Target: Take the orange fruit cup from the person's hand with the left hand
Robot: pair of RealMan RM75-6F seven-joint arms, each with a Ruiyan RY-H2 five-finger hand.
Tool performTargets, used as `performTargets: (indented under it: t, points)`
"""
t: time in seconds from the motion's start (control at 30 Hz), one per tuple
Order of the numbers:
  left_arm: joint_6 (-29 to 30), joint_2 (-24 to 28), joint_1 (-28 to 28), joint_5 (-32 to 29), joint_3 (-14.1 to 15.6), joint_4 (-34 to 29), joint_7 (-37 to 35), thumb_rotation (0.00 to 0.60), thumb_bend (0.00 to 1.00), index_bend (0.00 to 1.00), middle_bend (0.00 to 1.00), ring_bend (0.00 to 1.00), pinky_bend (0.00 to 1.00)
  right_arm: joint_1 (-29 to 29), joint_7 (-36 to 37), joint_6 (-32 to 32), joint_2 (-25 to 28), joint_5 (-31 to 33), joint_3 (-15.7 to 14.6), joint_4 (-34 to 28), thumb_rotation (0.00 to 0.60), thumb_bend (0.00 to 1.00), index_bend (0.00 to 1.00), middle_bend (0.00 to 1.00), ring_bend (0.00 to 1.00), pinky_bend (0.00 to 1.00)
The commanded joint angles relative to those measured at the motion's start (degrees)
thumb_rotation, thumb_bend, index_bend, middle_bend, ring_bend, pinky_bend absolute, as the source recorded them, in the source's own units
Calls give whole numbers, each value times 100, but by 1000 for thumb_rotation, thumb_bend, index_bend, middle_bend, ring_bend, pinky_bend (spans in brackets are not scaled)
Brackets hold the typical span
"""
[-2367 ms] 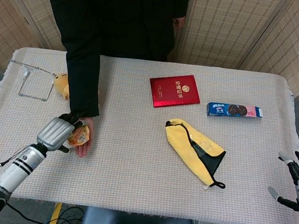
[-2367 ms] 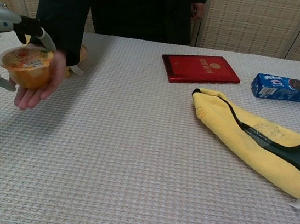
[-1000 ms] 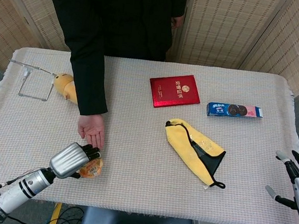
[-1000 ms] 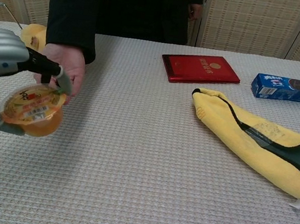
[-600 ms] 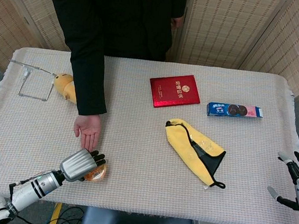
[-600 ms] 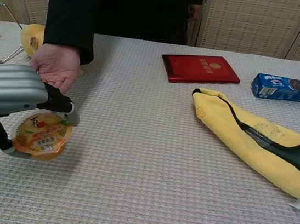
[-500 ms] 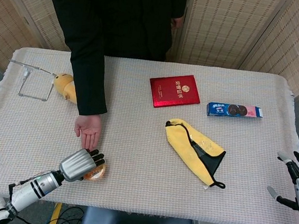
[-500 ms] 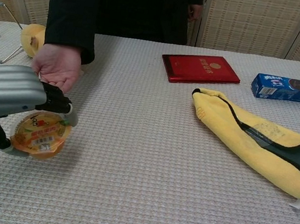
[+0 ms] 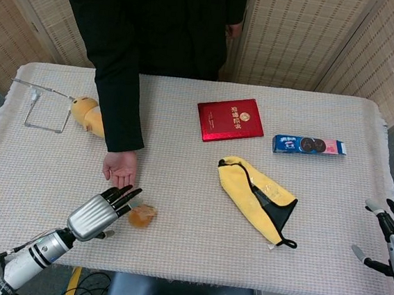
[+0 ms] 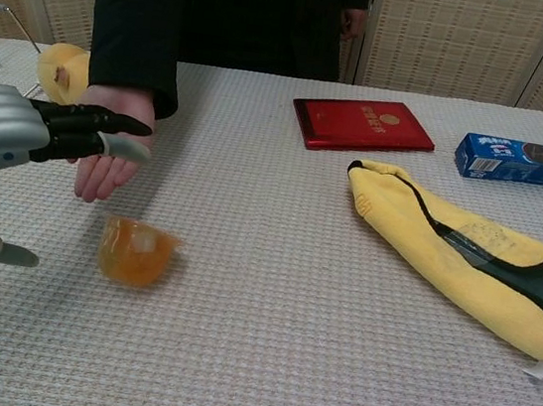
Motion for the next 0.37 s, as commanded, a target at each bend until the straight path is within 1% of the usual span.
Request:
performTargets:
  t: [0.03,0.1,0.2,0.37]
  points:
    - [555,241,358,-216,-93,-231,-205,600,156,115,0,0,258,9,-4,-10,4,0,3,0,600,205,99,217,70,130]
    - [867,348,572,-398,-146,-290,-401,600,156,138,0,0,258,25,-20,-39,2,6,6,2,600,204,99,217,70,130]
    - [1155,507,868,-743,-183,-283,-638,600,156,155,0,2,258,66,-48,-119,-4,23,10,-20,600,204,98,217,70,130]
    - [1374,699,1312,-1481,-263,-148,-1040,600,156,175,0,5,258,139,-112,-219,-4,26,26,-69,600,204,99,217,70,129]
